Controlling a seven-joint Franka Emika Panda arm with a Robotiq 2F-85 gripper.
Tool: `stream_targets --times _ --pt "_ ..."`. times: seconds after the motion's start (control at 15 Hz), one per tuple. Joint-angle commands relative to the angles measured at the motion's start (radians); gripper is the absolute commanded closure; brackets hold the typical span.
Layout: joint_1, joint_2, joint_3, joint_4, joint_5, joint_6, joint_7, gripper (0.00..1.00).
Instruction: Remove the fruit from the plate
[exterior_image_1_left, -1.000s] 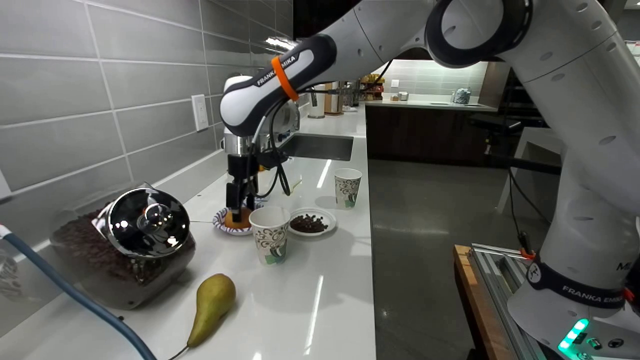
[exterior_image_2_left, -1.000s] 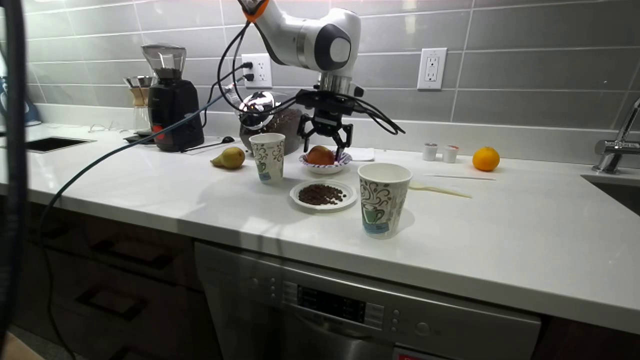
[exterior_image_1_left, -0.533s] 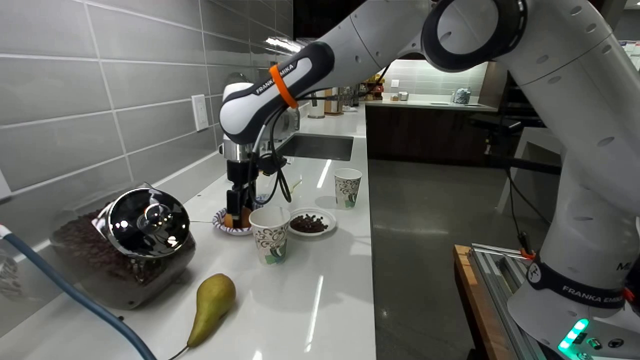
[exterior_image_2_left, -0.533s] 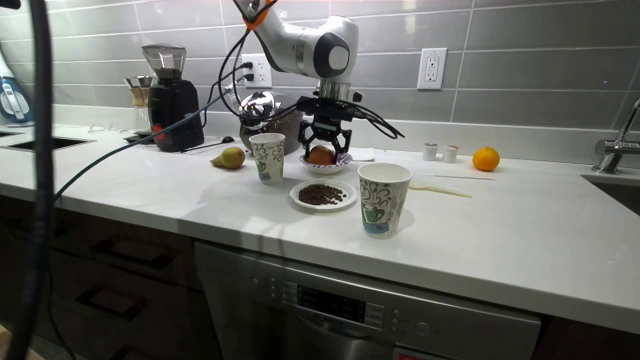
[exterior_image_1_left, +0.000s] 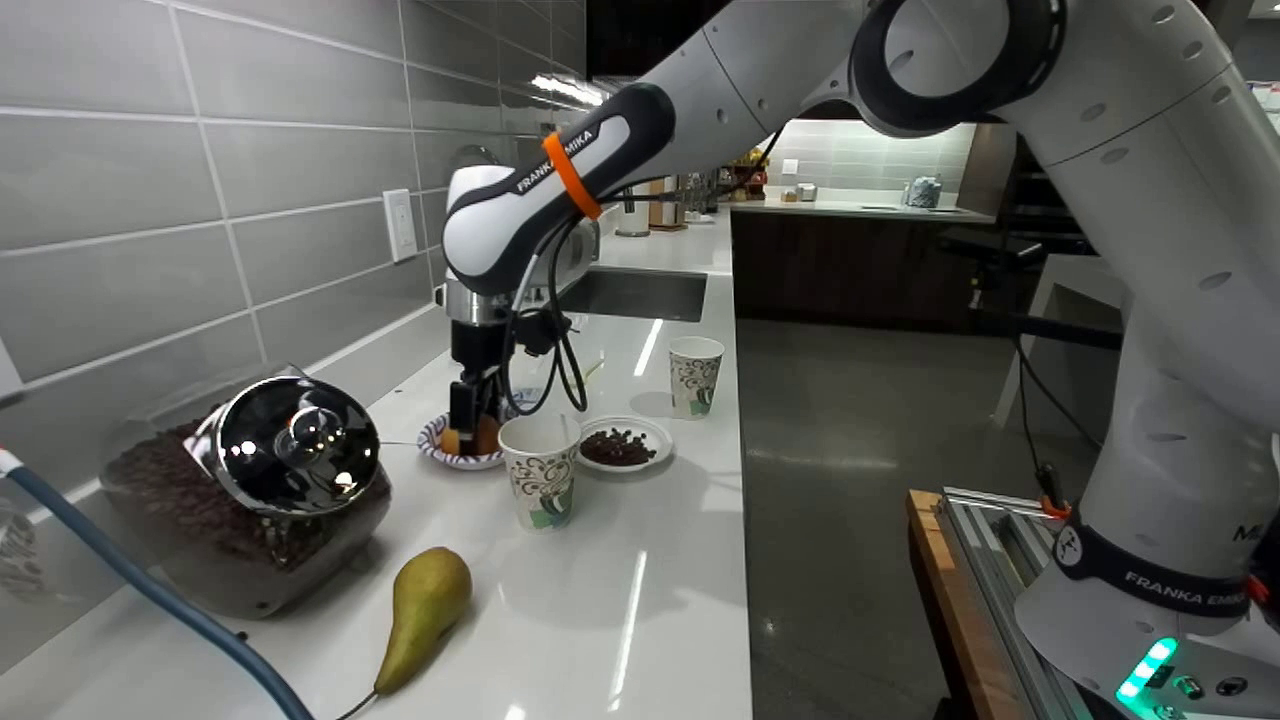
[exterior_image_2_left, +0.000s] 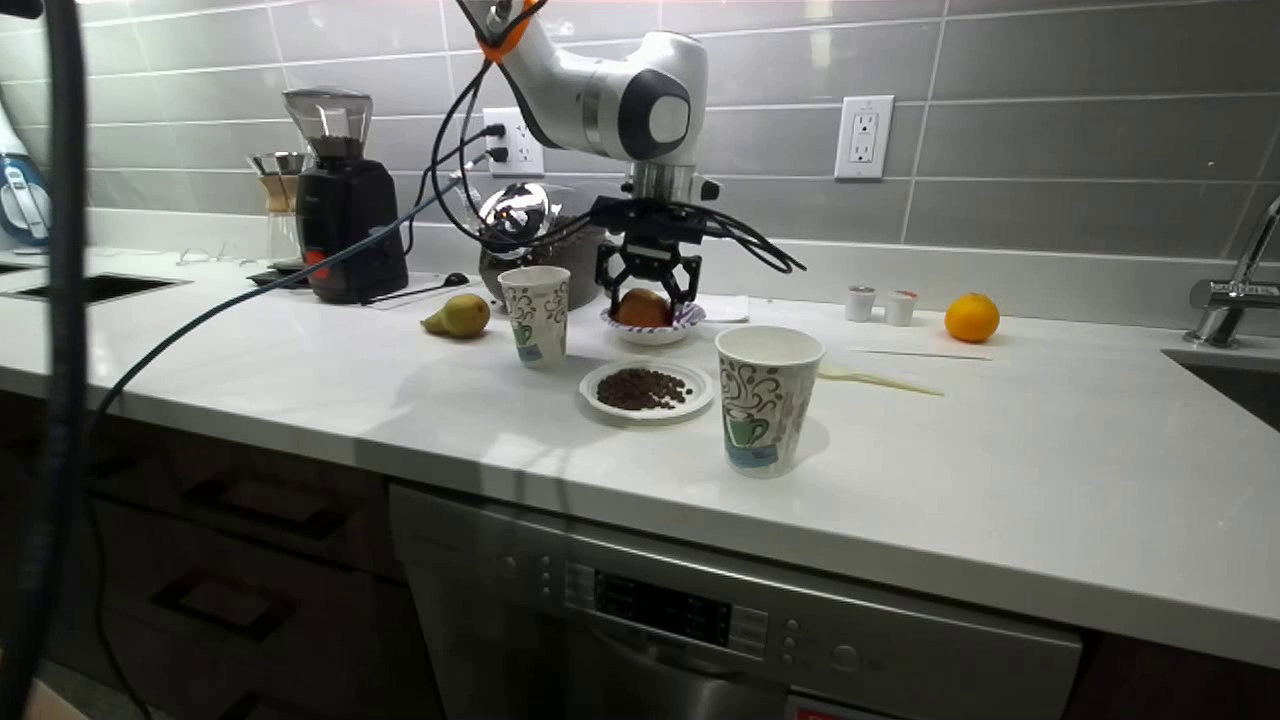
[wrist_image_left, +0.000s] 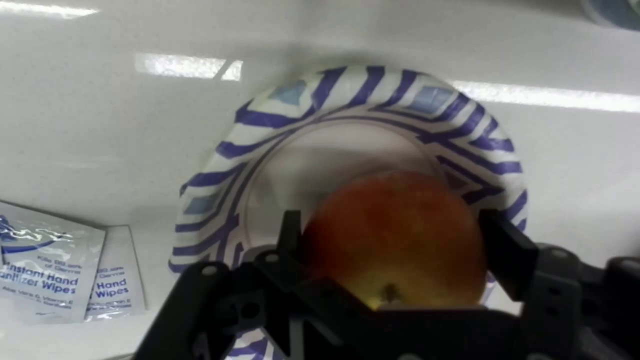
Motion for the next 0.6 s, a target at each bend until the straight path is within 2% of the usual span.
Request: stream_targets --times 0.0,0.33,0.53 --pt "-0.012 -0.148 0.03 -0.189 0.005 0.109 0.005 0.38" --pt "-0.037 -0.302 0.049 -0.333 0.051 0.259 -0.001 0.38" --pt "-0.082 -0.351 0.066 -0.332 0.118 0.342 -0.049 0.38"
